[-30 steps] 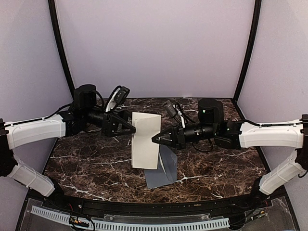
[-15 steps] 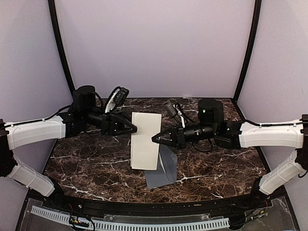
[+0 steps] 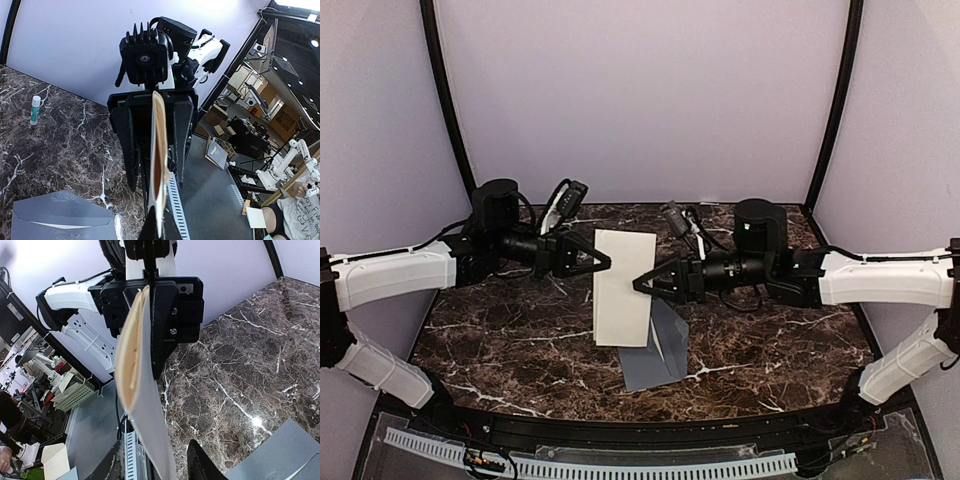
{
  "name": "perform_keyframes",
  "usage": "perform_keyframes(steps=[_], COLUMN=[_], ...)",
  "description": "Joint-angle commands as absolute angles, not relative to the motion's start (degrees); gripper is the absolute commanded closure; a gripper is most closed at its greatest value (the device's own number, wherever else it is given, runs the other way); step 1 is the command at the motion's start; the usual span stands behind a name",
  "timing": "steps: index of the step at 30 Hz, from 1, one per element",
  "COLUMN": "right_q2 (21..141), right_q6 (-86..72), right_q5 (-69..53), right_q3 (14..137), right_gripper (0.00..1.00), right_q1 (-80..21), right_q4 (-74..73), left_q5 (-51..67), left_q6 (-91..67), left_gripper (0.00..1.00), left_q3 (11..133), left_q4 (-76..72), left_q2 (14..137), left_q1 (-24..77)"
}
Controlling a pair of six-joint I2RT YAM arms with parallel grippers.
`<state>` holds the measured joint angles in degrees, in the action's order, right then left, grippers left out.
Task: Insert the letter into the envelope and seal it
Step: Fold the letter.
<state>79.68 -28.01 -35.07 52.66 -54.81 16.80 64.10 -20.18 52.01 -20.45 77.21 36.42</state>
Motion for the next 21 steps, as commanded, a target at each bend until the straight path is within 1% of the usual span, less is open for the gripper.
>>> perform_keyframes(steps=[1, 4, 8, 11, 14, 15, 16, 21], right_q2=[77.2, 76.6, 75.8, 75.4, 75.2, 75.2, 75.2, 75.3], right_q6=[-28.3, -28.3, -28.0, -27.9, -28.2, -28.2, -28.2, -28.5], right_q5=[-32.2, -30.5, -28.1, -27.3, -27.2, -27.2, -27.1, -27.1], right_q3=[54.4, 54.6, 55.4, 55.7, 55.8, 55.9, 55.9, 56.0], right_gripper=[0.61, 0.63, 0.74, 0.81, 0.83, 0.87, 1.00, 1.00], right_q1=[-54.9, -54.8, -54.5, -54.0, -53.6, -53.5, -53.4, -53.2], right_q4=[21.0, 22.1, 22.7, 23.5, 24.2, 24.2, 24.3, 24.2], left_q5=[63.6, 63.8, 64.3, 64.4, 64.6, 64.6, 64.6, 64.8], left_q6=[-18.7, -18.6, -18.7, -18.7, -18.7, -18.7, -18.7, -18.7], left_gripper=[1.00, 1.00, 1.00, 1.00, 1.00, 1.00, 1.00, 1.00], left_q3=[51.3, 51.3, 51.4, 51.4, 51.4, 51.4, 51.4, 51.4], left_q4=[-20.0, -19.8, -19.8, -19.8, -19.9, -19.9, -19.9, -19.9], left_q2=[75.5, 75.6, 75.8, 75.8, 75.7, 75.7, 75.7, 75.5], left_q1=[36.1, 36.1, 36.1, 36.1, 36.1, 36.1, 36.2, 36.1])
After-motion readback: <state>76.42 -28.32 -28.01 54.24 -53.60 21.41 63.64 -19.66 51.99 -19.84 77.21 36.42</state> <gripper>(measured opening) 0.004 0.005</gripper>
